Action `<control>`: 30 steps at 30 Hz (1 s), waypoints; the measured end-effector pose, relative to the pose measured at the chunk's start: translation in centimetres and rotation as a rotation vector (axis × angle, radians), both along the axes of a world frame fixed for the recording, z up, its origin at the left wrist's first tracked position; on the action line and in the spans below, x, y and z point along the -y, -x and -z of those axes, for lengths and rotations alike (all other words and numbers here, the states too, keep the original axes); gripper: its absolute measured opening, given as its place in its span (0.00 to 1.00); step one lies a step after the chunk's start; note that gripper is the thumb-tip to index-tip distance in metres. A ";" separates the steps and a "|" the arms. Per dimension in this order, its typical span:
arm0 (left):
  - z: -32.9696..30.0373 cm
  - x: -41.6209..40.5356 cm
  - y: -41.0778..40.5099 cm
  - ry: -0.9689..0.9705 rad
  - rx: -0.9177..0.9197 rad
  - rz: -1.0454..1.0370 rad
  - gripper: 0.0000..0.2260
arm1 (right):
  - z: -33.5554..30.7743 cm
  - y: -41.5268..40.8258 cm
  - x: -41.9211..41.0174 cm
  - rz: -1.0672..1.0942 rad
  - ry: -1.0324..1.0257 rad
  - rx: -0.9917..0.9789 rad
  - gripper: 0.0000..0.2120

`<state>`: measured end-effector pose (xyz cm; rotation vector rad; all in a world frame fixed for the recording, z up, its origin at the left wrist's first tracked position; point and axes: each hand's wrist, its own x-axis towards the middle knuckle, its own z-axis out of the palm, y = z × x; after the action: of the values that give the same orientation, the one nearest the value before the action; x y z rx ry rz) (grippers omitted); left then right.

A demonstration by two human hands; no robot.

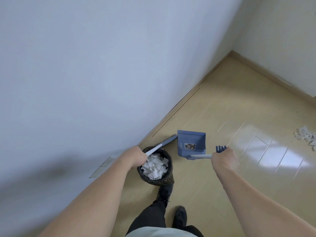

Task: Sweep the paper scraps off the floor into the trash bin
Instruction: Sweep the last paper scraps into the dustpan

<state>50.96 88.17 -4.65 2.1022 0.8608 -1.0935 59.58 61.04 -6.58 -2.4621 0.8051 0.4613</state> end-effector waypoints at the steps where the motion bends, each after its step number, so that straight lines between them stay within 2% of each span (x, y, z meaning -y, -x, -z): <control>1: 0.1 -0.1 0.2 0.002 0.006 -0.016 0.09 | -0.1 0.1 0.2 -0.012 0.009 -0.004 0.04; 3: 0.3 -0.2 0.9 0.001 0.016 -0.051 0.11 | -0.3 0.4 0.5 -0.048 0.029 -0.010 0.05; 8: -0.3 -1.0 1.8 0.012 0.013 -0.162 0.04 | -0.6 1.1 0.4 -0.139 0.060 -0.028 0.07; 15: -1.8 -3.5 3.6 0.005 -0.010 -0.292 0.04 | -1.4 1.4 -0.7 -0.271 0.050 -0.024 0.06; 25: -0.6 -3.6 7.4 0.023 -0.069 -0.364 0.03 | -1.0 3.3 -4.0 -0.621 0.111 -0.027 0.04; 30: 0.1 -2.5 9.0 0.045 -0.079 -0.371 0.03 | -1.4 4.8 -4.5 -0.677 0.116 -0.018 0.04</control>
<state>41.92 90.69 -4.78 1.7776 1.1960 -0.9895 54.82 65.50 -5.19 -2.8040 -0.0292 0.6825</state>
